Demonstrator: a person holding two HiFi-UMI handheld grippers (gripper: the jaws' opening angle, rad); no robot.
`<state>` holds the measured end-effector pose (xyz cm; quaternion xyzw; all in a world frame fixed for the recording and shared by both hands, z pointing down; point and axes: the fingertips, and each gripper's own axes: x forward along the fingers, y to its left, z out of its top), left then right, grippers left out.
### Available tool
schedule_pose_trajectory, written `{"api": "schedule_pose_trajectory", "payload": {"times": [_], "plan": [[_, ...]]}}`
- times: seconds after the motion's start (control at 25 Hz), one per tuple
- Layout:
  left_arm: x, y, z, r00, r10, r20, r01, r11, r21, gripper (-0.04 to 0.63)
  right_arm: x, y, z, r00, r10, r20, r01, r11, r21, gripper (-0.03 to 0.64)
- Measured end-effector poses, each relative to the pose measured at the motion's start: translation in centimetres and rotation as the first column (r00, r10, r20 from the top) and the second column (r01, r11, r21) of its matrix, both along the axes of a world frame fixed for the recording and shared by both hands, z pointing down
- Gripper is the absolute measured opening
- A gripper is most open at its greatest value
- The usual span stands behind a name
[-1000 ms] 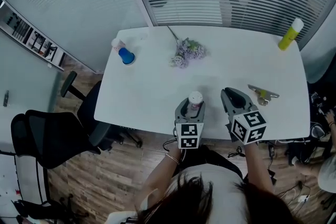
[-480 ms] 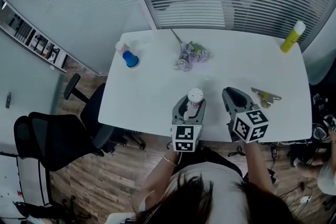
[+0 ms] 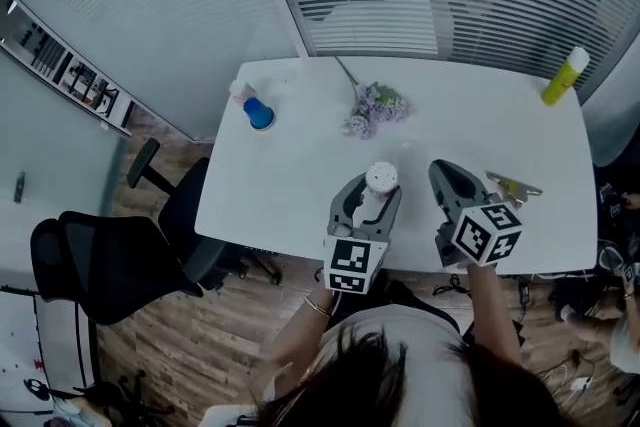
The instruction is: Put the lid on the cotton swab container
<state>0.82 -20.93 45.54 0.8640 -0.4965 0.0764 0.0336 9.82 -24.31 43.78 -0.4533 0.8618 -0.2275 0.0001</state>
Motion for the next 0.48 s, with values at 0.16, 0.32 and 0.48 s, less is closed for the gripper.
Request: {"api": "schedule_pose_trajectory", "payload": {"times": [0.16, 0.32, 0.48], "plan": [[-0.2, -0.2, -0.9, 1.000, 0.024, 0.004, -0.024, 1.000, 0.012, 0.250, -0.3, -0.8, -0.8, 1.000, -0.001, 0.031, 0.001, 1.000, 0.007, 0.043], [-0.1, -0.1, -2.0, 0.998, 0.066, 0.004, -0.066, 0.998, 0.022, 0.250, -0.4, -1.3, -1.5, 0.998, -0.002, 0.070, 0.002, 1.000, 0.008, 0.040], [-0.1, 0.0, -2.6, 0.994, 0.107, 0.013, -0.108, 0.994, 0.026, 0.250, -0.5, -1.5, -2.5, 0.991, -0.002, 0.133, 0.001, 1.000, 0.011, 0.037]]}}
